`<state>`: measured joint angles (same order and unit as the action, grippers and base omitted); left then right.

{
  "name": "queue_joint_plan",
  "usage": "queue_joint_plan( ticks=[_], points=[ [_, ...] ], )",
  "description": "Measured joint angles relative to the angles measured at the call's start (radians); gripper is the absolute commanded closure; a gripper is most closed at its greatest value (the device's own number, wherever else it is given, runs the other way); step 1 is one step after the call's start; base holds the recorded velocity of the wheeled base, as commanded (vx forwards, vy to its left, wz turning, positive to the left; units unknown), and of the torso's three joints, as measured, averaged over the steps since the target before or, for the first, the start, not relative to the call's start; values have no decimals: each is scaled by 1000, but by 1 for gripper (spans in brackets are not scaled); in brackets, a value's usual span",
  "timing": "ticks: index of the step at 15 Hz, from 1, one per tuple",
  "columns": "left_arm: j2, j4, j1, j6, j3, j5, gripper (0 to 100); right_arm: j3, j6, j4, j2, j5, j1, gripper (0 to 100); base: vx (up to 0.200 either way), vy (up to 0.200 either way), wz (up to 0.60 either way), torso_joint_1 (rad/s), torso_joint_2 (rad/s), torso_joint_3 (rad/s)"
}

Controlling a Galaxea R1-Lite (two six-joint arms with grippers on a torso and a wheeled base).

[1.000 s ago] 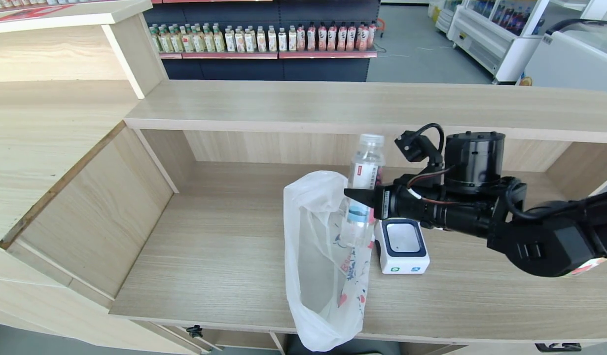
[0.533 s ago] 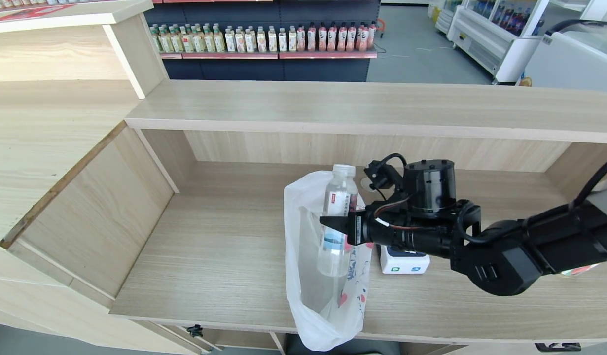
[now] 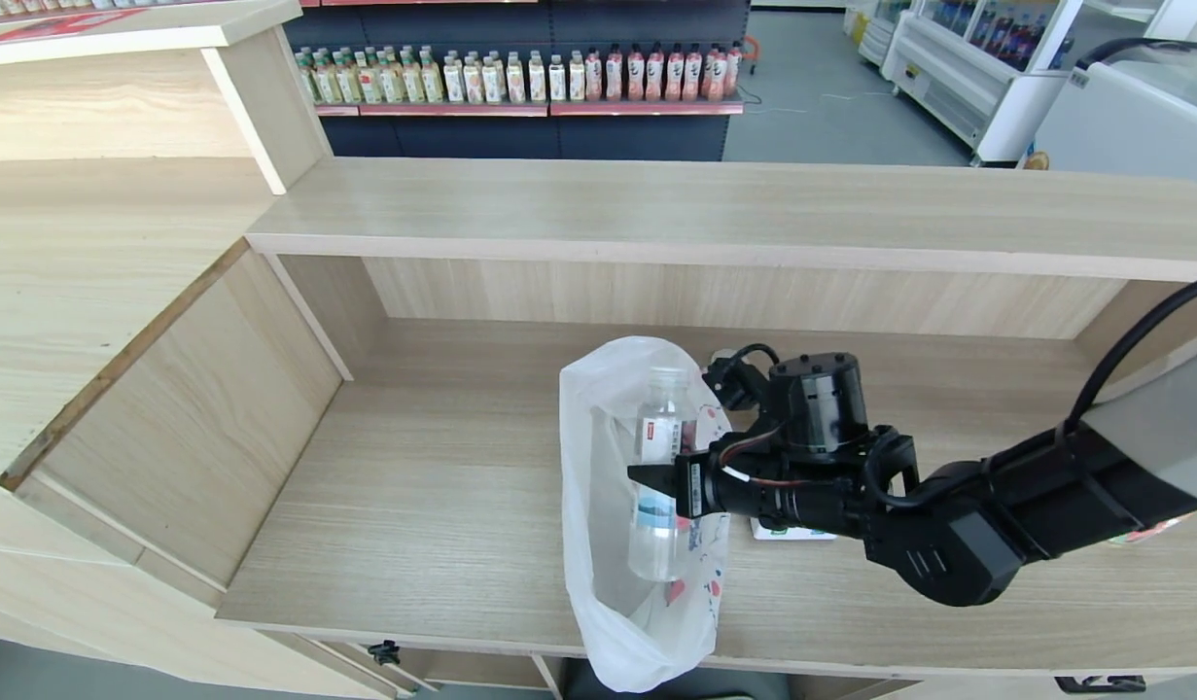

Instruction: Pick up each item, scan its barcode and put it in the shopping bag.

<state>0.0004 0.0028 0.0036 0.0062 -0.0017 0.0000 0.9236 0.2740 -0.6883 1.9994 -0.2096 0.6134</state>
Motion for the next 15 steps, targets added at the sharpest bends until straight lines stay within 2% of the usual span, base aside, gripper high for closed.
queue_joint_plan(
  ticks=[4,11,12,15],
  points=[
    [0,0,1,0,0,0,0,1,0,-63,44,4,0,100,0,0,0,0,0,0],
    [0,0,0,0,0,0,0,-2,-1,-76,86,5,-1,100,0,0,0,0,0,0],
    [0,0,0,1,0,0,0,-3,-3,-77,90,7,-2,0,0,0,0,0,0,0],
    [0,0,0,1,0,0,0,0,-2,-140,103,6,-2,0,0,0,0,0,0,0]
  ],
)
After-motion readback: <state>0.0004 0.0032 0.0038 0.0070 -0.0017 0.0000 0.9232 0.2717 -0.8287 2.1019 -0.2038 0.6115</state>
